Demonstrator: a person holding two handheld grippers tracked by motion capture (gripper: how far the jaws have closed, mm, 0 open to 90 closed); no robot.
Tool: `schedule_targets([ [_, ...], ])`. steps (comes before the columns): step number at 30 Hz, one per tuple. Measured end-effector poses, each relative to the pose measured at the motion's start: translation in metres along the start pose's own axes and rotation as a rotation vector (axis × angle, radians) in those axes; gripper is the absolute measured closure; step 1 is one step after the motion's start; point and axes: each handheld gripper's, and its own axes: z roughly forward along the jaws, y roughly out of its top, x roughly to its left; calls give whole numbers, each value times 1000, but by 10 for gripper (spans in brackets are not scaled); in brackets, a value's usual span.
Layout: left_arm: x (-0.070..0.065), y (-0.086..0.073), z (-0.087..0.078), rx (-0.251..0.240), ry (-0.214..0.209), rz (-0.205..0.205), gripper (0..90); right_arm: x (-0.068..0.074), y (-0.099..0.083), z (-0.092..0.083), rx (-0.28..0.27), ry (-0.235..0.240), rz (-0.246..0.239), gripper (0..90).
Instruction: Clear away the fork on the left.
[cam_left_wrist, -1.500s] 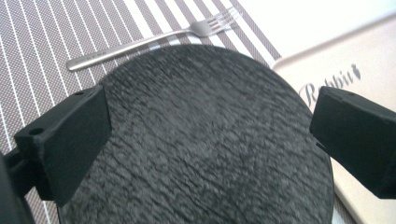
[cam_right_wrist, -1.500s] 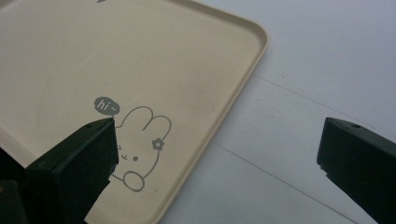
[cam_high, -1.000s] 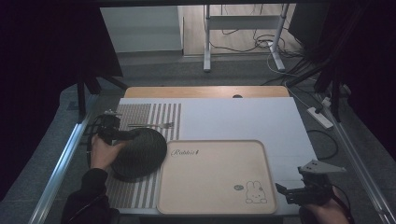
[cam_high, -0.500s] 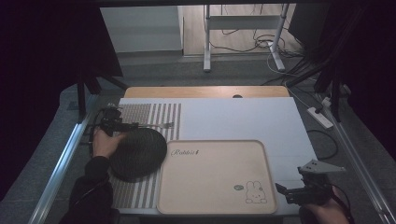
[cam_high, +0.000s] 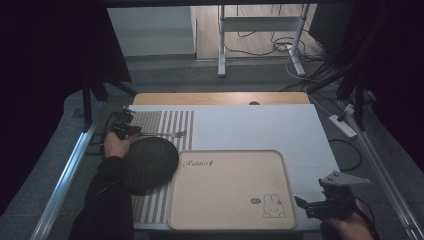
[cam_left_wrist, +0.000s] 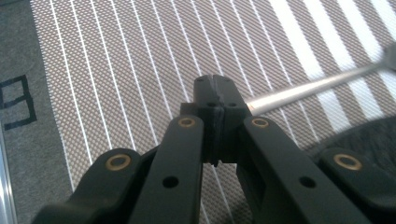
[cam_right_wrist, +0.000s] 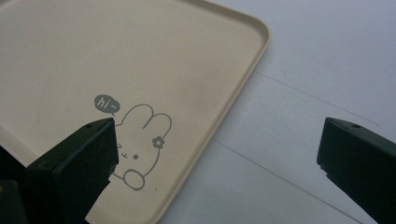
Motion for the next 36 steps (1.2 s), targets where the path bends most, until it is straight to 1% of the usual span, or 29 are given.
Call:
schedule_targets([
  [3, 2, 2, 5, 13, 8, -3, 892, 0, 0, 0, -1, -1, -1, 0],
  [4, 3, 2, 9, 30, 10, -2, 892, 1, 0, 0, -3, -2, -2, 0],
  [5, 3, 2, 9, 30, 10, -2, 892, 1, 0, 0, -3, -2, -2, 0],
  [6, 4, 1, 9, 30, -2, -18, 892, 0, 0, 0, -1, -1, -2, 0],
  [10, 4, -2, 7, 35, -12, -21, 893, 0, 0, 0, 0, 0, -3, 0],
  [11, 5, -3, 6, 40, -24, -20, 893, 0, 0, 0, 0, 0, -3, 0],
  [12, 4, -5, 4, 53, -45, -23, 893, 1, 0, 0, 2, -2, -8, 0],
  [13, 4, -6, 2, 62, -51, -22, 893, 1, 0, 0, 2, -2, -11, 0],
  [15, 1, -8, 0, 77, -57, -6, 894, 1, 0, 0, 0, -1, -13, 0],
  [16, -1, -8, -1, 87, -50, 3, 894, 1, 0, 0, 1, -2, -13, 0],
  [17, -2, -8, -2, 96, -55, 13, 894, 1, 0, 0, 2, -1, -13, 0],
  [18, -3, -9, -3, 109, -51, 26, 894, 2, 0, 0, 3, -1, -14, 0],
  [20, -4, -9, -4, 126, -67, 30, 894, 2, 0, 0, 4, -1, -16, 0],
  [22, -5, -9, -5, 133, -63, 36, 894, 2, 0, 0, 6, -2, -20, 0],
  [24, -5, -9, -6, 153, -79, 48, 894, 2, 0, 0, 7, -2, -23, 0],
  [27, -4, -9, -6, 161, -90, 59, 893, 2, 0, 0, 7, 1, -26, 0],
  [28, -3, -8, -6, 160, -99, 57, 893, 2, 0, 0, 6, 1, -26, 0],
  [29, -1, -8, -6, 157, -97, 54, 892, 2, 0, 0, 5, 2, -26, 0],
  [30, 0, -7, -7, 141, -95, 43, 886, 2, 0, 0, 5, 2, -27, 0],
  [31, 0, -7, -7, 141, -95, 43, 830, 2, 0, 0, 5, 3, -26, 0],
  [32, 1, -4, -11, 117, -124, 34, 794, 2, 0, 0, 5, 4, -25, 0],
  [33, 1, -4, -11, 117, -124, 34, 768, 2, 0, 0, 5, 4, -25, 0],
  [34, 0, -3, -12, 106, -125, 34, 746, 2, 0, 0, 7, 3, -24, 0],
  [35, -1, -1, -14, 98, -122, 36, 746, 2, 0, 0, 7, 3, -24, 0],
  [36, -4, 2, -15, 83, -137, 40, 662, 2, 0, 0, 6, 5, -23, 0],
])
